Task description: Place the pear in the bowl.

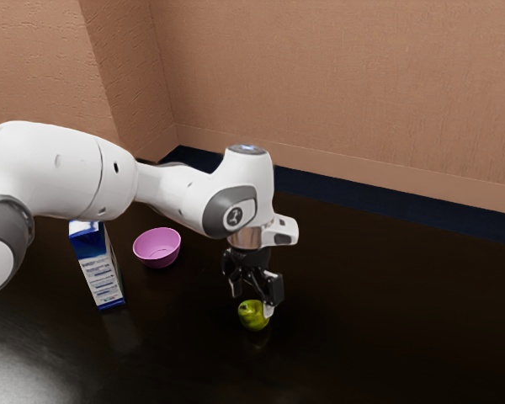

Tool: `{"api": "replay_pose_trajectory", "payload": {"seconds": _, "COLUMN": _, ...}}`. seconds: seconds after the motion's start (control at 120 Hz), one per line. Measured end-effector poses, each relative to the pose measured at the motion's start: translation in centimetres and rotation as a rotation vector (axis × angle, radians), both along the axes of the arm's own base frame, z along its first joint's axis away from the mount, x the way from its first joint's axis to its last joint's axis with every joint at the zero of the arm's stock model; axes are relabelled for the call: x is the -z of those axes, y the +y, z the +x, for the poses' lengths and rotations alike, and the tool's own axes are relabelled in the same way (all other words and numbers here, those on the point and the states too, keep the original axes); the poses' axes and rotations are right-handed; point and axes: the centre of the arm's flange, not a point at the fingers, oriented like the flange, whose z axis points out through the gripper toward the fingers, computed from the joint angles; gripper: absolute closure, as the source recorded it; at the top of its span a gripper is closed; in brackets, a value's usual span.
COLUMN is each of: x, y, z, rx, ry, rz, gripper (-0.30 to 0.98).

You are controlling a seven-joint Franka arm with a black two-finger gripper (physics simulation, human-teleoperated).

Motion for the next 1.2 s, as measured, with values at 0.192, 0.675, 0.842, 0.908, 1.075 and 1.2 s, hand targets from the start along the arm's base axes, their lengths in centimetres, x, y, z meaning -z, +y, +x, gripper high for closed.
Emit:
{"api": "replay_pose_trajectory", "payload": {"seconds": 0.192, "x": 2.2, "y": 0.1, "z": 0.0, "rx": -0.025, "ry": 0.009, "rz": 0.006, "gripper": 0.0}}
{"api": "replay_pose_trajectory", "payload": {"seconds": 0.675, "x": 3.9, "y": -0.3, "z": 0.6, "rx": -0.043, "ry": -0.011, "rz": 0.014, "gripper": 0.07}}
{"api": "replay_pose_trajectory", "payload": {"seconds": 0.842, "x": 3.8, "y": -0.4, "z": 0.7, "rx": -0.046, "ry": -0.016, "rz": 0.014, "gripper": 0.23}}
{"api": "replay_pose_trajectory", "payload": {"seconds": 0.908, "x": 3.8, "y": -0.4, "z": 0.7, "rx": -0.048, "ry": -0.017, "rz": 0.015, "gripper": 0.28}}
{"api": "replay_pose_trajectory", "payload": {"seconds": 1.075, "x": 3.3, "y": -0.5, "z": 0.9, "rx": -0.05, "ry": -0.027, "rz": 0.02, "gripper": 0.41}}
{"api": "replay_pose_trajectory", "payload": {"seconds": 1.2, "x": 1.7, "y": -0.8, "z": 1.6, "rx": -0.052, "ry": -0.038, "rz": 0.025, "gripper": 0.51}}
